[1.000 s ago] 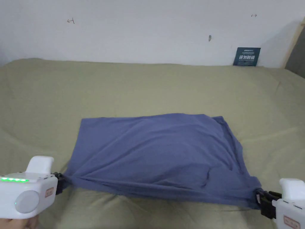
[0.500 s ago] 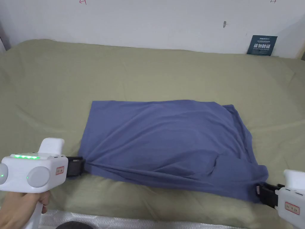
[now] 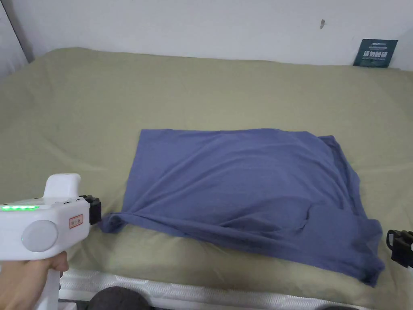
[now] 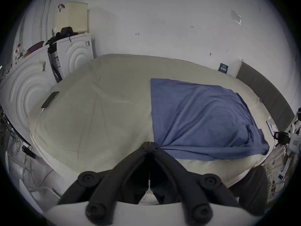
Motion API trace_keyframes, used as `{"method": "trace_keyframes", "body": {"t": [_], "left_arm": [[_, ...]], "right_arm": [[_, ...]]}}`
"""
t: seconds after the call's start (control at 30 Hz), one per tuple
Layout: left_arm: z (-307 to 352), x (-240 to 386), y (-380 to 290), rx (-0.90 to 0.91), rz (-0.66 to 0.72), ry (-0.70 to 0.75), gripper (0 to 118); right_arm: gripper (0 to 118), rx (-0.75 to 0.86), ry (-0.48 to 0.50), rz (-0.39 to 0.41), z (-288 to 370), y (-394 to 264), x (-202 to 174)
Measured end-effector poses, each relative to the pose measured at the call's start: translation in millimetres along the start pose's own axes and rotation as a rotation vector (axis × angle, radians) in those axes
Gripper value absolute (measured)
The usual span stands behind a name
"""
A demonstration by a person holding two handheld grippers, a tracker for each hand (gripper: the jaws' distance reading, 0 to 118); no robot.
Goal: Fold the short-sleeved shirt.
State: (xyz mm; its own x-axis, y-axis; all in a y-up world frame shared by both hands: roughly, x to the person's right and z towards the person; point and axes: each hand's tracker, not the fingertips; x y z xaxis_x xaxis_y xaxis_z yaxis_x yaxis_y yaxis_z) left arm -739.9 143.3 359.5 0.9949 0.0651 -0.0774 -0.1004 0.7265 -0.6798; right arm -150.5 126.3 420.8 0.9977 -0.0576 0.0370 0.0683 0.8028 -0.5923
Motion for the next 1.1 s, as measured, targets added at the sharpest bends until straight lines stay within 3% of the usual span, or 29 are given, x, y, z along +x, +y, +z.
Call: {"method": "trace_keyframes", "body": {"t": [0.17,0.27,0.3,0.33,0.37,0.43,0.5,0.57,0.6,0.63,0.67,0.8,0.83,0.87,0.93,0.97,1.03,1.07,1.1], "left_arm": [[-5.5,-3.1,0.0,-0.049,0.0,-0.03,2],[-22.7,-7.1,4.3,-0.079,0.021,-0.044,49],[-30.0,-6.2,4.9,-0.094,0.025,-0.037,49],[-41.7,-7.9,5.6,-0.153,0.027,-0.048,95],[-49.3,-9.7,5.3,-0.182,0.028,-0.052,118],[-58.8,-5.2,1.3,-0.202,0.018,-0.005,109],[-68.9,-3.0,-2.7,-0.224,-0.006,0.014,108],[-73.8,4.9,-7.9,-0.235,-0.029,0.024,95],[-73.1,6.8,-8.6,-0.235,-0.034,0.024,76],[-69.0,10.0,-9.9,-0.24,-0.03,0.006,32],[-66.9,12.6,-11.4,-0.248,-0.016,-0.047,9],[-62.3,20.3,-15.2,-0.233,-0.055,-0.007,8],[-62.3,16.9,-14.6,-0.234,-0.045,-0.009,8],[-60.9,15.6,-14.0,-0.235,-0.035,-0.014,8],[-57.7,15.6,-13.6,-0.231,-0.03,-0.016,8],[-61.4,11.5,-13.3,-0.235,-0.025,-0.023,8],[-61.5,10.1,-12.5,-0.23,-0.024,-0.022,8],[-62.1,9.0,-11.8,-0.23,-0.022,-0.022,8],[-60.1,12.8,-13.4,-0.221,-0.024,-0.015,8]], "right_arm": [[0,-0.009,-0.009,-0.013,2.1,0.9,-7.7],[0,-0.032,-0.007,-0.015,-5.1,-1.5,-3.5],[0,-0.04,-0.009,-0.009,-5.9,-2.4,-4.1],[0,-0.048,-0.005,-0.007,-11.8,-5.8,-1.4],[0,-0.052,-0.003,-0.004,-13.0,-6.5,-0.6],[0,-0.061,-0.003,-0.006,-15.8,-7.7,2.1],[0,-0.071,0.002,-0.003,-13.0,-9.1,-2.7],[0,-0.08,-0.003,0.002,-13.7,-11.3,-2.1],[0,-0.089,-0.003,0.0,-17.4,-15.2,2.3],[0,-0.094,-0.001,-0.001,-17.4,-16.0,3.3],[0,-0.098,0.001,0.0,-17.1,-16.6,4.1],[0,-0.113,0.032,0.002,-13.9,-17.5,1.9],[10,-0.12,0.041,0.002,-14.6,-17.9,1.9],[41,-0.138,0.048,0.008,-16.8,-18.7,2.9],[115,-0.199,0.071,0.005,-26.4,-23.3,3.2],[117,-0.223,0.079,0.013,-32.0,-28.4,3.3],[103,-0.247,0.087,0.026,-41.8,-35.7,5.4],[88,-0.263,0.072,0.028,-46.3,-39.3,5.4],[60,-0.256,0.059,0.03,-48.6,-42.9,6.3]]}}
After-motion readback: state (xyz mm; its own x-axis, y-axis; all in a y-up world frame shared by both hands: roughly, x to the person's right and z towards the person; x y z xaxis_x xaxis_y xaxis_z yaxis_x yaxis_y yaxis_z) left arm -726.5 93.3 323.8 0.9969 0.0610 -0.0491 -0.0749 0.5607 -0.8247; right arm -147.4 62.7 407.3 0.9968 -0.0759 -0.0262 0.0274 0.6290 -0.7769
